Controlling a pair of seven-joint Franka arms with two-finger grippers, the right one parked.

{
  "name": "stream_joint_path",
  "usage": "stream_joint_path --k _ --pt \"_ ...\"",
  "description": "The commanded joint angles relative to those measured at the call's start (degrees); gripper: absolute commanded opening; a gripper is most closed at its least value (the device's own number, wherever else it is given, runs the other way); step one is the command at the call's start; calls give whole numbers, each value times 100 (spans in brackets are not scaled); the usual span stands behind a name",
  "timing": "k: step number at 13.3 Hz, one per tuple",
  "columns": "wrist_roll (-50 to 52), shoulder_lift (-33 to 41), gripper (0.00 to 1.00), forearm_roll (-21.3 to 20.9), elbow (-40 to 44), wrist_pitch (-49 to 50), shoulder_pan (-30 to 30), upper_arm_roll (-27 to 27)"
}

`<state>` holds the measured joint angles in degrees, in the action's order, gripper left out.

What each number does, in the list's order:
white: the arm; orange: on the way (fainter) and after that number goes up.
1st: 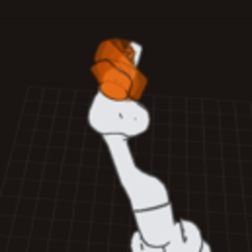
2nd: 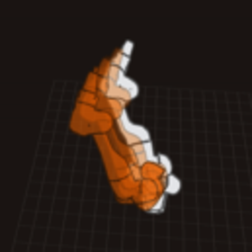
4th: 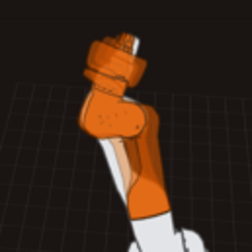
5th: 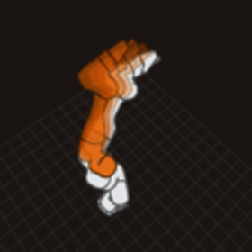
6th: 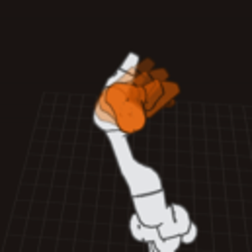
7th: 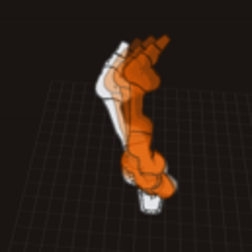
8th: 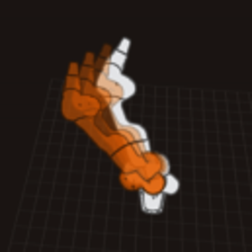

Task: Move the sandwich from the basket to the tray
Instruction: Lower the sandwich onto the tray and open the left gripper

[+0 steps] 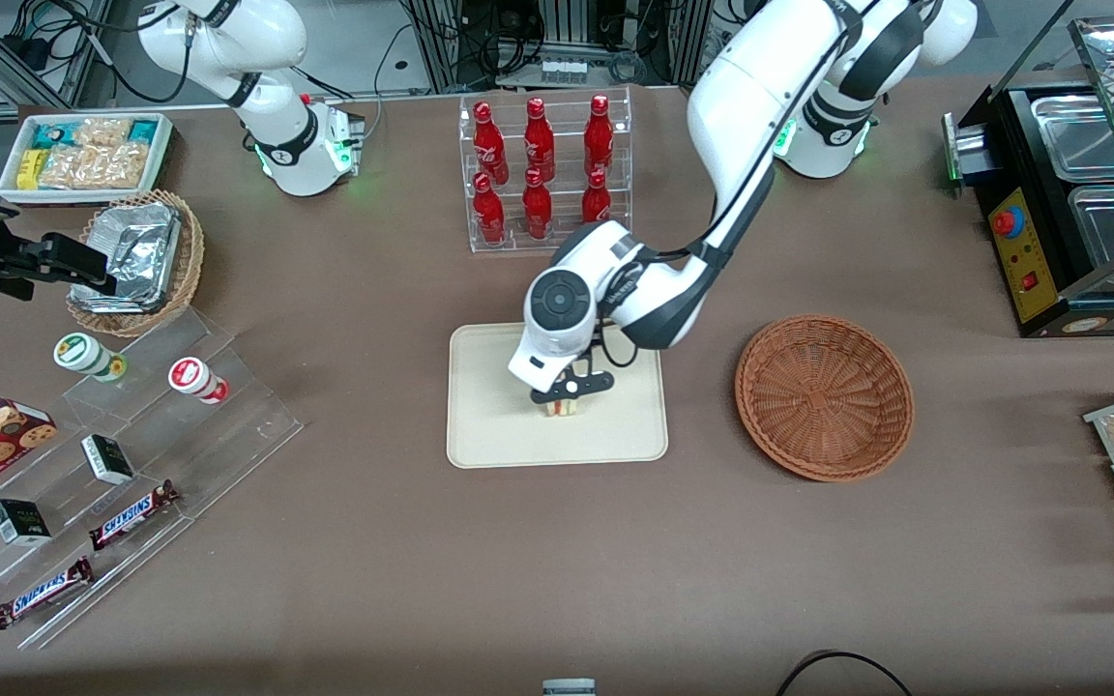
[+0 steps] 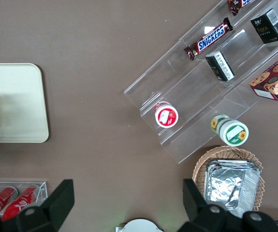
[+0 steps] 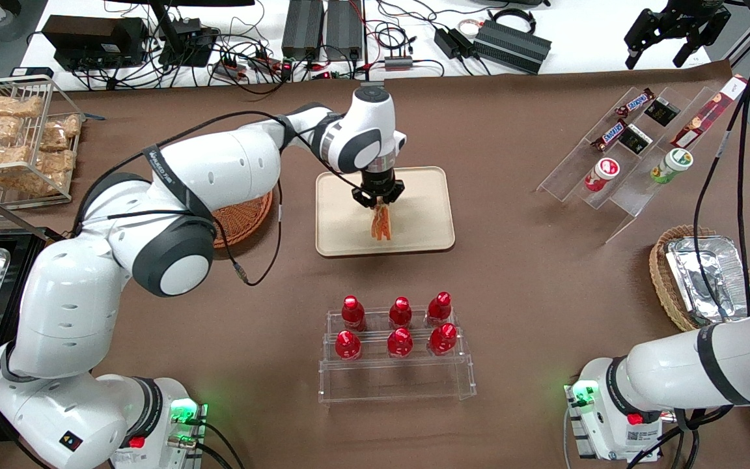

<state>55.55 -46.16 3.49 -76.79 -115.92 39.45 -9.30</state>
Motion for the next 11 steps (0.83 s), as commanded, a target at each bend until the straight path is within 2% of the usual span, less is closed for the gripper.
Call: stream_joint_path --k 1,9,10,11 --pt "88 -217 0 -23 358 78 98 103" --pt "53 -332 0 -190 490 0 45 147" --pt "70 -341 14 -190 490 -1 45 147" --pt "62 -341 60 -190 490 -1 45 147"
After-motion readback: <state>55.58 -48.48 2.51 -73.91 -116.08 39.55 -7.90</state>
